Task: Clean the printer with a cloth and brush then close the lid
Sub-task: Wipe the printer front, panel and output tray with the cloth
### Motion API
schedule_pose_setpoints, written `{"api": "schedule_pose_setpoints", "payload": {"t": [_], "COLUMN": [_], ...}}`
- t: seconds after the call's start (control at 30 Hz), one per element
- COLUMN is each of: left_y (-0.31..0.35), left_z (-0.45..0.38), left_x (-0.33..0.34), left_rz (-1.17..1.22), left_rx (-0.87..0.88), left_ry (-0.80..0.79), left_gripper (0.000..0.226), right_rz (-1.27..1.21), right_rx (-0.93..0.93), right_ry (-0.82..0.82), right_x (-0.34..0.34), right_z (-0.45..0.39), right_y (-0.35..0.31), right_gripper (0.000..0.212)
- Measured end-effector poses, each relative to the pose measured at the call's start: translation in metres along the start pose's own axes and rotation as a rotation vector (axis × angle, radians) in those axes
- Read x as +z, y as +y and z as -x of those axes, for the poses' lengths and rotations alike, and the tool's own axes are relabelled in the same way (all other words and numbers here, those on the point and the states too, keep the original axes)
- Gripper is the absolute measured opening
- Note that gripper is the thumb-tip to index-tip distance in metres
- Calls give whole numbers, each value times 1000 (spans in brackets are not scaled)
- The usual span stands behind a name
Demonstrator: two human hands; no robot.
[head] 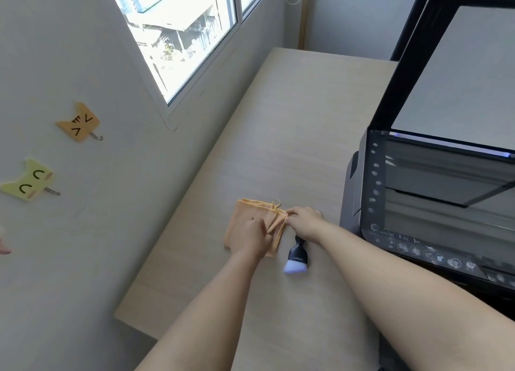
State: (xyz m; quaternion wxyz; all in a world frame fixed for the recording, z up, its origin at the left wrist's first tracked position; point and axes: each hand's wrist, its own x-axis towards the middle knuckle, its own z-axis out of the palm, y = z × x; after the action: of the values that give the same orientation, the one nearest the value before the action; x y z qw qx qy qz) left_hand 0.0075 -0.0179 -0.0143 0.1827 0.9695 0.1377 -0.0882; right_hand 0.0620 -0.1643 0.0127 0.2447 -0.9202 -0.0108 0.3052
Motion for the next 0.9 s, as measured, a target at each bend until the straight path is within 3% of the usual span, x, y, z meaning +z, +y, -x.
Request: {"api": "schedule_pose_setpoints", "payload": {"t": [0.1,0.2,0.4,0.47,0.67,0.83,0.9], "left_y": [-6,-8,18,35,82,130,144], "left_z": [-1,1,12,21,39,60,61], "left_x": [-8,-24,-85,-111,-174,-218,-229], "left_rz": [259,490,909,973,1302,1387,1310], "left_rx": [-35,-9,-22,24,150,245,264], "left_ry": [45,84,164,223,266,229,251], "left_gripper": [5,14,5,7,8,6,16], "right_rz": [-101,-232,-348,-323,-354,-511,-573], "right_rx": [-11,-14,-211,-297,-441,-455,-417], "right_ry": [24,10,-14,49,255,156,108], "right_x": [-5,-6,-12,-19,-56,-75,-78], "right_z": [11,23,53,64,103,142,158], "right_y": [-2,-8,-29,-39,-59,-45,-31], "right_gripper": [37,36,30,16,28,34,40]}}
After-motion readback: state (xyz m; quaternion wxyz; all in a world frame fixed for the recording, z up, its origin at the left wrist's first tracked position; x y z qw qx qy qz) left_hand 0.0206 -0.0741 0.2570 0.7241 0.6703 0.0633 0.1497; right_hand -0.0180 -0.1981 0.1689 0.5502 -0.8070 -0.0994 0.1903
